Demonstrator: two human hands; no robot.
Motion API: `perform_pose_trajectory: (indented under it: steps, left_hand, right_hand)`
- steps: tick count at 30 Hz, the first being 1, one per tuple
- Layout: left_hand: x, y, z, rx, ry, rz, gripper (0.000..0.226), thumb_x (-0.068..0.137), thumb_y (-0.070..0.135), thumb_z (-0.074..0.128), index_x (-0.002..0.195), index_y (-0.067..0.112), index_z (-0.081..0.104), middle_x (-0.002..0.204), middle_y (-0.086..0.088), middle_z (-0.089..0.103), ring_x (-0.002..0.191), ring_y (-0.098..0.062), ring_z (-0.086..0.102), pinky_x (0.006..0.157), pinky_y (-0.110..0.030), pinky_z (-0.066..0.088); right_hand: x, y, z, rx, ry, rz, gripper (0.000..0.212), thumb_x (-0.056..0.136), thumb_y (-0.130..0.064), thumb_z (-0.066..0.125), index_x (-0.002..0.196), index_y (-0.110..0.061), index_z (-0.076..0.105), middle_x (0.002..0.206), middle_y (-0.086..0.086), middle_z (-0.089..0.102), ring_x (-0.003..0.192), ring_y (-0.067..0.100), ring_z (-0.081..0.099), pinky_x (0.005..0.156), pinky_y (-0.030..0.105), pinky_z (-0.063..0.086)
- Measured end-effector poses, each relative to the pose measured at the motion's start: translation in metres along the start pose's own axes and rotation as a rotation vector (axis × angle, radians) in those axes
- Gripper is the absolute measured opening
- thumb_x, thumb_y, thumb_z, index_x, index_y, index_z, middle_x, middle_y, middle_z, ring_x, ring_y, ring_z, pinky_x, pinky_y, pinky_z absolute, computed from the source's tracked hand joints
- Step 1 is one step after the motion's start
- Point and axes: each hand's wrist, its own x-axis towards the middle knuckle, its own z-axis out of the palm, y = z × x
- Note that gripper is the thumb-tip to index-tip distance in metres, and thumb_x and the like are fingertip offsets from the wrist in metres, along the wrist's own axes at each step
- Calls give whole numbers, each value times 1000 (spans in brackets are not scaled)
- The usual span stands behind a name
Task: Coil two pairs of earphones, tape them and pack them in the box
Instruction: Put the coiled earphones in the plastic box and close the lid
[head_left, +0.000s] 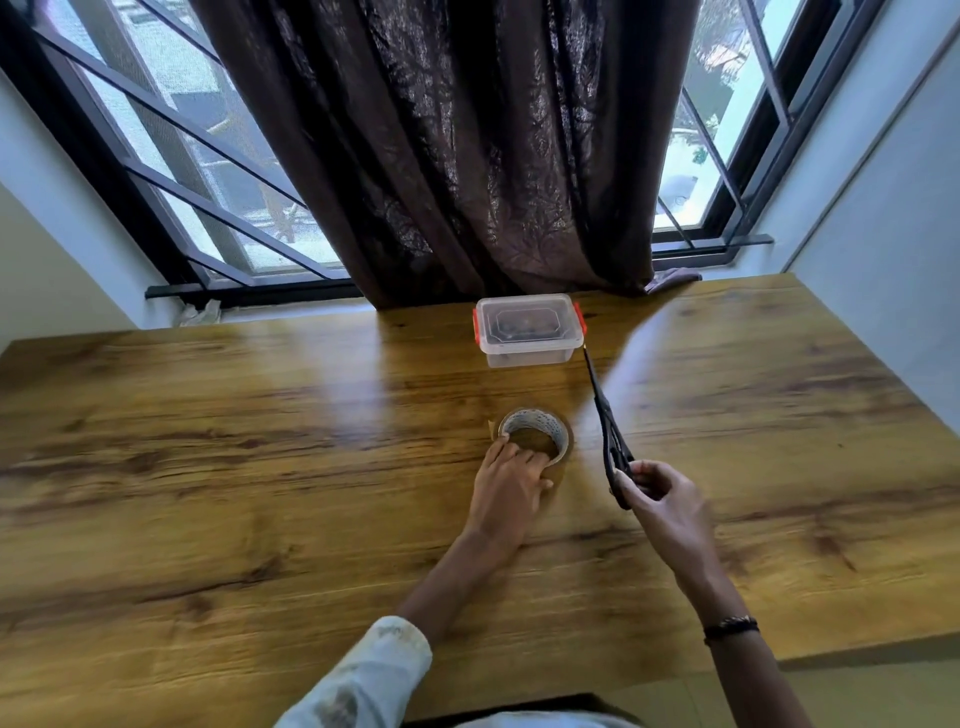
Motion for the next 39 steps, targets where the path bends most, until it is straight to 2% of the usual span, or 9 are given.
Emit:
perform_pose_trajectory:
  steps: [3,8,14,20,23,27,30,34,39]
  left_hand:
    - [6,-7,-1,-46,17,2,26,85,19,66,110,11,68,107,-5,71,108,-22,60,112,-33,28]
    - [30,-18,-11,-158,47,-36,31,88,18,64,116,6,65,113,-9,69,112,-23,54,106,-30,31]
    - [54,-26,-14,-185,21,-49,28,87,16,66,113,5,66,110,-12,70,109,-25,57,108,-32,31]
    - [58,-30,-11,-185,5,-66,26,85,14,69,108,3,68,103,-14,71,105,-26,59,108,-33,33]
    - [60,-31,-10,-177,0,-67,24,84,16,70,105,5,69,98,-11,71,101,-25,60,107,-31,32]
    - [62,-32,-7,-173,-5,-75,25,84,16,69,106,4,68,99,-11,72,102,-24,60,111,-30,26]
    - [63,-33,-6,-164,5,-66,20,84,16,70,100,4,69,93,-11,72,97,-26,60,110,-30,28]
    - [63,-34,-6,-163,14,-62,22,84,16,70,102,4,70,95,-11,71,97,-24,60,109,-29,27]
    - [63,-34,-5,-179,10,-50,26,84,17,70,106,4,68,99,-11,72,99,-24,61,111,-32,29]
  right_hand:
    - [1,3,1,-7,5,-17,14,84,-24,74,93,-16,68,86,4,73,85,21,71,79,37,58]
    - [9,4,0,-16,38,-18,13,84,-24,73,93,-16,68,85,4,73,83,20,71,76,35,58]
    - [13,0,0,-56,55,-40,12,84,-24,73,93,-19,66,86,-2,71,83,14,68,75,29,56]
    - [13,-3,6,-189,109,-127,12,85,-18,73,93,-17,65,76,-10,63,71,-3,58,58,-1,43]
    - [16,0,15,-324,175,-191,16,83,-20,76,93,-10,67,80,0,68,68,7,62,57,4,43]
    - [18,10,34,-481,241,-303,20,80,-18,78,93,-6,69,83,9,72,69,19,67,63,25,54]
    - [20,12,46,-571,270,-357,21,80,-18,77,93,-5,68,83,10,72,70,22,68,61,27,53]
    - [26,12,54,-665,259,-334,23,84,-26,73,93,-6,67,83,11,71,68,23,67,58,31,56]
    - [26,7,60,-791,286,-344,25,78,-30,79,77,-8,67,68,11,69,55,26,64,46,26,45]
